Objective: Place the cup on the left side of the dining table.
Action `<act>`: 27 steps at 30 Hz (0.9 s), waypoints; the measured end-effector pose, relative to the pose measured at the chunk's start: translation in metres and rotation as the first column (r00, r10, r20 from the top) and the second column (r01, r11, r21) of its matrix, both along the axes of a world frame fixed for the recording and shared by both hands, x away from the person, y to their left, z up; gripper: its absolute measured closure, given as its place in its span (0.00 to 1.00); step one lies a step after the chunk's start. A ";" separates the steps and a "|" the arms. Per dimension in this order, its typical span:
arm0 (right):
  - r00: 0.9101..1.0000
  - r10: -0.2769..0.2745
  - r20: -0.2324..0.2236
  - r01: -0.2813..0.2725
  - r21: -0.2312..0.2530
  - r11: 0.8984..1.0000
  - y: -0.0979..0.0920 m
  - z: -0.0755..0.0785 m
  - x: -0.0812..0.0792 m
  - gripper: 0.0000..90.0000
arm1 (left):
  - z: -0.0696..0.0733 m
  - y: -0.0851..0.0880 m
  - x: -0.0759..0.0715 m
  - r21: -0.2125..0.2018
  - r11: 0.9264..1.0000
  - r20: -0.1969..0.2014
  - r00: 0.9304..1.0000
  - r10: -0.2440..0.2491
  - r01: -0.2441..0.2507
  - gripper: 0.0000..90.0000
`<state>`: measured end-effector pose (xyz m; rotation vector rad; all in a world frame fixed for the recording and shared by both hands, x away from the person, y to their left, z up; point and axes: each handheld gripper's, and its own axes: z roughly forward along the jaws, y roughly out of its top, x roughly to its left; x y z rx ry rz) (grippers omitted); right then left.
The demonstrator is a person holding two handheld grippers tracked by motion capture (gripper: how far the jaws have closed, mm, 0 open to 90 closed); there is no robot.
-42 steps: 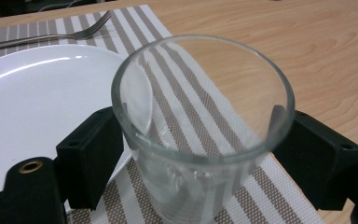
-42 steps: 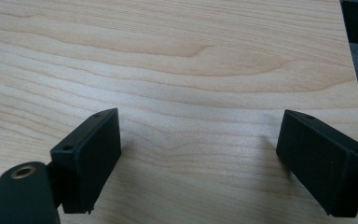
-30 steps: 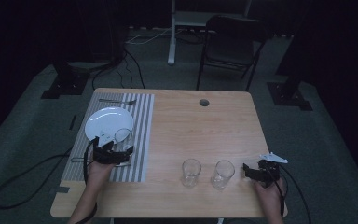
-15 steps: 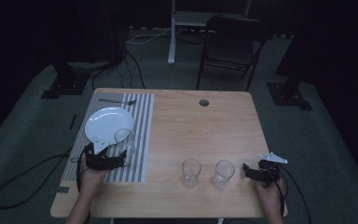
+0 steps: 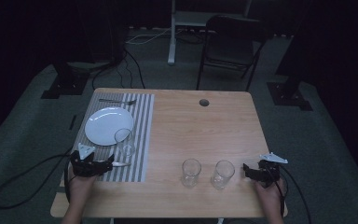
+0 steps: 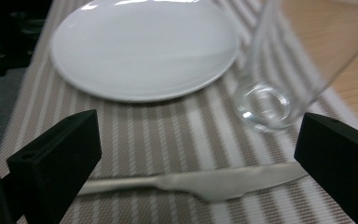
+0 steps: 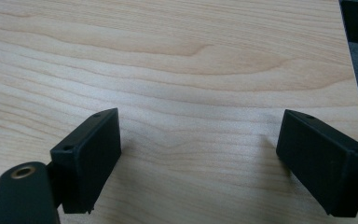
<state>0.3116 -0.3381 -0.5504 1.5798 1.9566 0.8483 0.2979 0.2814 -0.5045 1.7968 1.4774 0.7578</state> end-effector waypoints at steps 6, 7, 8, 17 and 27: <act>1.000 0.001 0.000 -0.001 0.000 1.000 0.000 0.000 0.000 0.15 | -0.013 0.013 -0.006 -0.007 0.999 -0.038 0.998 0.040 -0.040 0.01; 1.000 0.000 0.000 0.000 0.000 1.000 0.000 0.000 0.000 0.15 | -0.016 0.015 -0.007 -0.009 0.999 -0.047 0.998 0.042 -0.042 0.01; 1.000 0.000 0.000 0.000 0.000 1.000 0.000 0.000 0.000 0.15 | -0.018 0.017 -0.009 -0.006 0.999 -0.046 0.998 0.047 -0.047 0.01; 1.000 0.001 0.000 -0.001 0.000 1.000 0.000 0.000 0.000 0.15 | -0.027 0.032 -0.014 0.013 0.997 -0.085 0.993 0.077 -0.076 0.01; 1.000 0.000 0.000 0.000 -0.001 1.000 0.000 0.000 0.000 0.15 | -0.040 0.042 -0.015 0.018 0.996 -0.168 0.982 0.091 -0.090 0.01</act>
